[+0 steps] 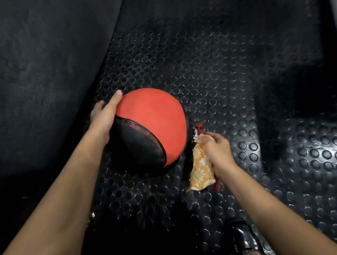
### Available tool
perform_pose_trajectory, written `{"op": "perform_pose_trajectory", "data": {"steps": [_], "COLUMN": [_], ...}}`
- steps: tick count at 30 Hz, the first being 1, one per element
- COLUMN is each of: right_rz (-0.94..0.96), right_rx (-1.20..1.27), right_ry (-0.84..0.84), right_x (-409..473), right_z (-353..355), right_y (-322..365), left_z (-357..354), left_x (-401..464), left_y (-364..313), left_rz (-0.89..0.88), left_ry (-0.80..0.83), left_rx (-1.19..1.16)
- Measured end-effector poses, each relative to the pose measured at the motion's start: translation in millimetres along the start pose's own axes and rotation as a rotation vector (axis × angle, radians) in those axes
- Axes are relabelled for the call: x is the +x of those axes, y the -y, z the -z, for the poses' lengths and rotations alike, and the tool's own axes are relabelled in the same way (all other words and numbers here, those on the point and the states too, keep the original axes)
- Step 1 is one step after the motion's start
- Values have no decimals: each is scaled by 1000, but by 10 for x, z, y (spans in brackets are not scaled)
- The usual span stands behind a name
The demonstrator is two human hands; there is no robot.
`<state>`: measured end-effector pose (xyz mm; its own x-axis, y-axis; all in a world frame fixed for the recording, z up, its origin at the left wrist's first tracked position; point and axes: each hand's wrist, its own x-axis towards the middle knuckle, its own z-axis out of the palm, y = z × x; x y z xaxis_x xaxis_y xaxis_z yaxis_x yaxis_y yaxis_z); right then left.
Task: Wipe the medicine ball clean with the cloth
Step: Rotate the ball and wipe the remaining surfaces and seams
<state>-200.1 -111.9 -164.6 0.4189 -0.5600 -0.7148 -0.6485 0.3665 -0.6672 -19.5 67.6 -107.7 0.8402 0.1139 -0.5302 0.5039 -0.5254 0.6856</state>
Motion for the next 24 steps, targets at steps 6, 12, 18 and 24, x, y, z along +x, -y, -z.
{"op": "perform_pose_trajectory", "data": {"steps": [6,12,18,24], "right_rz": [-362,-388,-408,-332], "right_rx": [397,524,679,683], "right_ry": [342,346,345,347], "right_x": [106,124,154,210], "right_z": [-70,-139,-181,-184], "right_y": [32,-62,-214,-209], "left_z": [-9,51,-150,-258], "left_x": [-83,-45,-105,-47], "left_y": [-28,72,106,69], "left_rz": [126,98,241,118], "left_ry": [156,122,368,391], "left_rx": [-35,6,-86,-116]}}
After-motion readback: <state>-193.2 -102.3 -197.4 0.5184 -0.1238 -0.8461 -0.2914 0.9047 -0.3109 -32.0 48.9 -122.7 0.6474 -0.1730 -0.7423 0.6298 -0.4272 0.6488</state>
